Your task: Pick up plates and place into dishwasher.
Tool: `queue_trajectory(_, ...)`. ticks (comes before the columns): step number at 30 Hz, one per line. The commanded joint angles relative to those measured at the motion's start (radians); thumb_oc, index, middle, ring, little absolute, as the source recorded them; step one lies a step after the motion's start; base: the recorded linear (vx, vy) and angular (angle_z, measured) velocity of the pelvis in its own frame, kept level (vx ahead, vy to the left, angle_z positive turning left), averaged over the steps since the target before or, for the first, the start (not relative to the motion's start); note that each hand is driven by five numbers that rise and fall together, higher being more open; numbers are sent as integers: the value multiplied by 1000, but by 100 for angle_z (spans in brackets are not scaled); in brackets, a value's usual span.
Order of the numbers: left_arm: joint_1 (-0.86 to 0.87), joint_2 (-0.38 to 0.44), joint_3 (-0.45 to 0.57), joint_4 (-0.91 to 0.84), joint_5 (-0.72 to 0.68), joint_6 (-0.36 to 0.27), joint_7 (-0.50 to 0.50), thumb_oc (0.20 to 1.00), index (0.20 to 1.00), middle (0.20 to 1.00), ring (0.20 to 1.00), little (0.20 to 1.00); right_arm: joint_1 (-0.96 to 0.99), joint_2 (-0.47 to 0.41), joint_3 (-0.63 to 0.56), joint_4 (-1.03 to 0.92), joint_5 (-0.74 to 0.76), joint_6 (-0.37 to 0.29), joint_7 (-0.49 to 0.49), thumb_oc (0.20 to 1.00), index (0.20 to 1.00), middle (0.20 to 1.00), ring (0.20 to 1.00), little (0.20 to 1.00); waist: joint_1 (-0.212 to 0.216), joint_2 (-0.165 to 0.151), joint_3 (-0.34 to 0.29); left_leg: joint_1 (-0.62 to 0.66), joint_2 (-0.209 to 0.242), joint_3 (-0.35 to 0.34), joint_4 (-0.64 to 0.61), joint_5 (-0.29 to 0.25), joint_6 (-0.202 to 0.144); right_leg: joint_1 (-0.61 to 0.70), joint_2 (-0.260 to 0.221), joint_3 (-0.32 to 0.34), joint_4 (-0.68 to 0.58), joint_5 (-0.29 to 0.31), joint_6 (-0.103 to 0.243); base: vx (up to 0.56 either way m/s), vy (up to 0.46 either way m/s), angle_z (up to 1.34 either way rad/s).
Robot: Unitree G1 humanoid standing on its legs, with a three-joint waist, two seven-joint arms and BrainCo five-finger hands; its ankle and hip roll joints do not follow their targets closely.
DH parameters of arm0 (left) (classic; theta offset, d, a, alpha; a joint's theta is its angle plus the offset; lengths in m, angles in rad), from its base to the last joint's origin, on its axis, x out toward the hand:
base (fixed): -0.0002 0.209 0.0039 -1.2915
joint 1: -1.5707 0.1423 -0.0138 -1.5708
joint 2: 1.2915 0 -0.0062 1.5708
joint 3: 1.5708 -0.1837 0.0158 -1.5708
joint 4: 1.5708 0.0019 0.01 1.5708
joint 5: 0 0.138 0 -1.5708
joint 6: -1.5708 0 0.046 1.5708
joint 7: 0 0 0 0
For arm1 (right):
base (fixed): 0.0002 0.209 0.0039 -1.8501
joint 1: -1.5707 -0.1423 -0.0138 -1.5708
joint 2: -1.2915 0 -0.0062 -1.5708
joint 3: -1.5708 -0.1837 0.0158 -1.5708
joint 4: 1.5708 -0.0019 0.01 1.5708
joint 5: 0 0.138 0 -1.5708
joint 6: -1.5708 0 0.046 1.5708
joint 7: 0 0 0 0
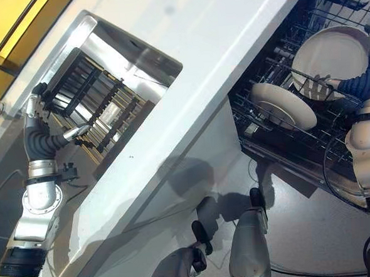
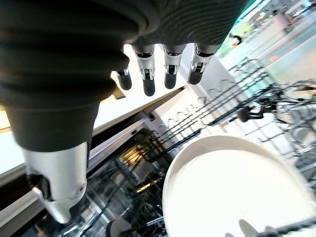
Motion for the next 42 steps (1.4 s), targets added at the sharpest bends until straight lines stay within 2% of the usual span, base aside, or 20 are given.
queue_trajectory(1, 53, -18, 74, 2, -17, -44, -11, 1000, 1000, 1000, 1000, 1000, 75, 23, -47, -104, -2, -37, -49, 1000, 1000, 1000, 1000, 1000, -41, -32, -115, -46, 73, -2, 228, -127, -23, 56, -67, 47, -64, -18, 32, 73, 65, -22)
queue_trajectory(5, 72, -44, 70, 20, -10, -56, -34, 1000, 1000, 1000, 1000, 1000, 118, 64, -42, -88, -5, -58, -10, 1000, 1000, 1000, 1000, 1000, -51, -30, -139, -23, 69, 16, 255, -152, -14, 88, -80, 71, -76, -13, 46, 120, 68, -16)
queue_trajectory(10, 94, -62, 66, 18, -6, -40, -60, 1000, 1000, 1000, 1000, 1000, 194, 89, -59, -69, -3, -83, 15, 1000, 1000, 1000, 1000, 1000, -55, -36, -170, 18, 55, 31, 251, -169, -3, 137, -99, 90, -109, 2, 70, 133, 39, -16)
queue_trajectory(16, 112, -77, 65, 30, -11, -47, -82, 1000, 1000, 1000, 1000, 1000, 270, 166, -70, -83, 56, -116, -47, 1000, 1000, 1000, 1000, 1000, -58, -49, -186, 26, 56, 45, 273, -187, 3, 149, -109, 91, -117, 12, 85, 30, -6, -5)
queue_trajectory(22, 120, -103, 41, 50, 13, -81, -78, 1000, 1000, 1000, 1000, 1000, 268, 248, -13, -46, 167, -167, -77, 1000, 1000, 1000, 1000, 1000, -66, -41, -175, 14, 56, 47, 311, -209, 11, 114, -121, 105, -89, 16, 90, 2, 5, -2)
queue_trajectory(29, 82, -93, -17, 66, 13, -75, -53, 1000, 1000, 1000, 1000, 1000, 200, 278, 58, 32, 293, -230, -39, 1000, 1000, 1000, 1000, 1000, -81, -14, -132, -26, 50, 51, 390, -242, 23, 36, -137, 143, -17, 13, 95, -5, 13, -8)
queue_trajectory(32, 28, -74, -52, 80, 17, -68, -18, 1000, 1000, 1000, 1000, 1000, 121, 281, 91, 64, 340, -245, -34, 1000, 1000, 1000, 1000, 1000, -92, -1, -95, -73, 49, 53, 438, -258, 26, -24, -143, 163, 27, 6, 96, -166, -6, -4)
queue_trajectory(37, -66, -50, -110, 109, 18, -65, 42, 1000, 1000, 1000, 1000, 1000, -61, 267, 145, 124, 364, -220, -106, 1000, 1000, 1000, 1000, 1000, -106, 37, -30, -157, 49, 56, 506, -271, 23, -120, -148, 185, 94, -5, 90, -188, 22, 1)
queue_trajectory(42, -93, -48, -135, 112, 6, -72, 68, 1000, 1000, 1000, 1000, 1000, -142, 280, 155, 147, 301, -211, -249, 1000, 1000, 1000, 1000, 1000, -125, 76, 7, -182, 51, 72, 524, -274, 20, -171, -151, 197, 123, -10, 84, -66, 46, -17)
